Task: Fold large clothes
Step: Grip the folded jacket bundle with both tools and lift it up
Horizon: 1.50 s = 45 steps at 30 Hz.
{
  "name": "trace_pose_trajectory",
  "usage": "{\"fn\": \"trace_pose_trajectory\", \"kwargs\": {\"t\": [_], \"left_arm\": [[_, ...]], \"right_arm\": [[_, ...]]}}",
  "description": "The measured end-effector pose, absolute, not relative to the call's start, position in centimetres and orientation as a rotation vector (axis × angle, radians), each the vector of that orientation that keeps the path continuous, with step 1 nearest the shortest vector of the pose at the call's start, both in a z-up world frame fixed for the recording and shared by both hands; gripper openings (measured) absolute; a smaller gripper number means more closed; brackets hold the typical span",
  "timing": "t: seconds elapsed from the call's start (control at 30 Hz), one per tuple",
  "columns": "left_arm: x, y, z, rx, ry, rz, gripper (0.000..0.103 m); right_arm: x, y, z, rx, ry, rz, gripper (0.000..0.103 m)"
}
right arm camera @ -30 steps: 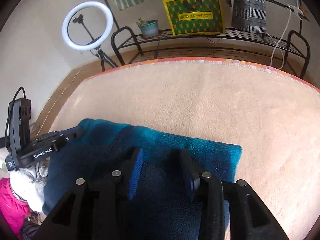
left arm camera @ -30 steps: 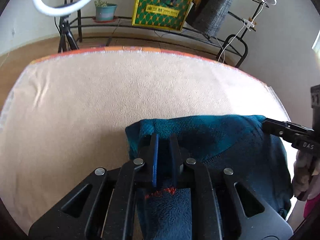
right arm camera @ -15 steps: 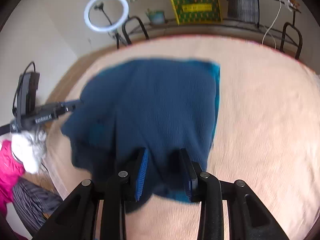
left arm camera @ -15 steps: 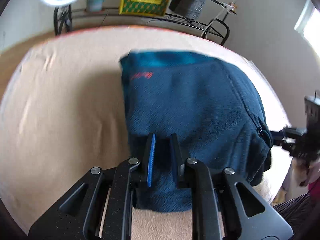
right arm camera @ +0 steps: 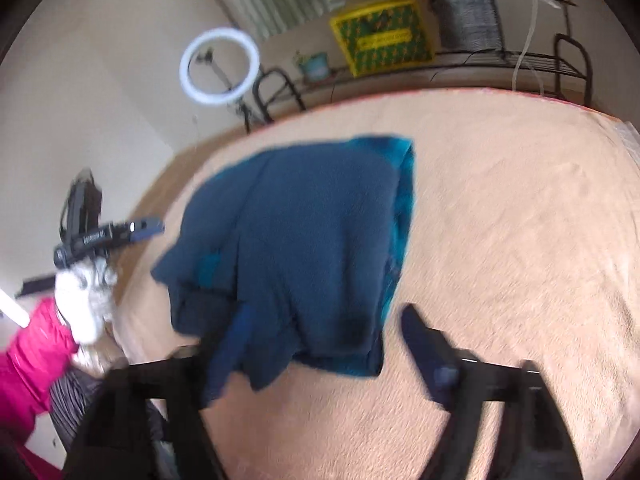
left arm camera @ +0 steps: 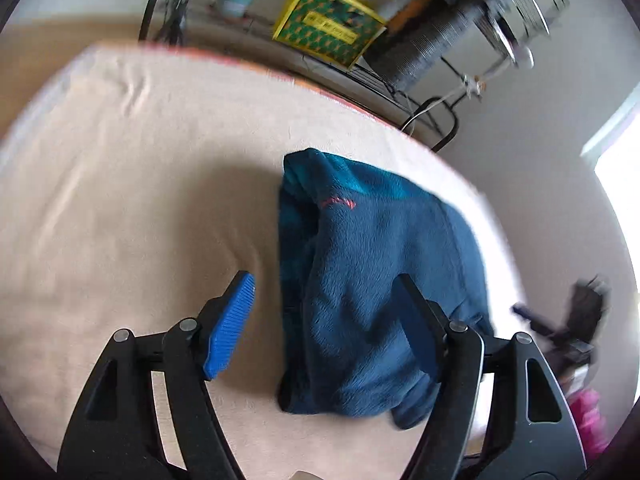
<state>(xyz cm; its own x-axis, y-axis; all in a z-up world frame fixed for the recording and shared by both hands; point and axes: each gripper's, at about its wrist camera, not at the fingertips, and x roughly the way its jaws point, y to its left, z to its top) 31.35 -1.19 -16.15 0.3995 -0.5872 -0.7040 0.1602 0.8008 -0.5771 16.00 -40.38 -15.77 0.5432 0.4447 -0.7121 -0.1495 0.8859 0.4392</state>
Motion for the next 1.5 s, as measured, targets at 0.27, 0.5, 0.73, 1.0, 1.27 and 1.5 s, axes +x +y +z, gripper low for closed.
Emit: {"fn": "trace_pose_trajectory", "kwargs": {"t": [0.27,0.5,0.73,1.0,1.27,1.5], "left_arm": [[33.9,-1.0,-20.2,-0.673,1.193,-0.537,0.073],[35.4,-1.3,-23.0,-0.727,1.246,-0.53,0.073],[35.5,-2.0,-23.8,-0.717,1.24,-0.534,0.073],[35.2,-3.2,-23.2,-0.661,1.231,-0.545,0.047],[33.5,-5.3,-20.1,-0.439,1.146,-0.505,0.029],[31.5,-6.6,-17.4,-0.349,1.069,-0.513,0.022]], "right_arm": [[18.4,-43.0,-20.2,0.59,1.009,0.352,0.093],[20.7,-43.4,-22.2,0.7,1.03,0.374,0.092],[21.5,-42.0,-23.8,0.719,1.049,0.404,0.091],[23.1,-40.9,-24.2,0.728,1.06,0.442,0.076],[23.7,-39.1,-23.4,0.662,1.08,0.422,0.036],[23.4,-37.1,-19.4,0.469,1.048,0.366,0.023]]}}
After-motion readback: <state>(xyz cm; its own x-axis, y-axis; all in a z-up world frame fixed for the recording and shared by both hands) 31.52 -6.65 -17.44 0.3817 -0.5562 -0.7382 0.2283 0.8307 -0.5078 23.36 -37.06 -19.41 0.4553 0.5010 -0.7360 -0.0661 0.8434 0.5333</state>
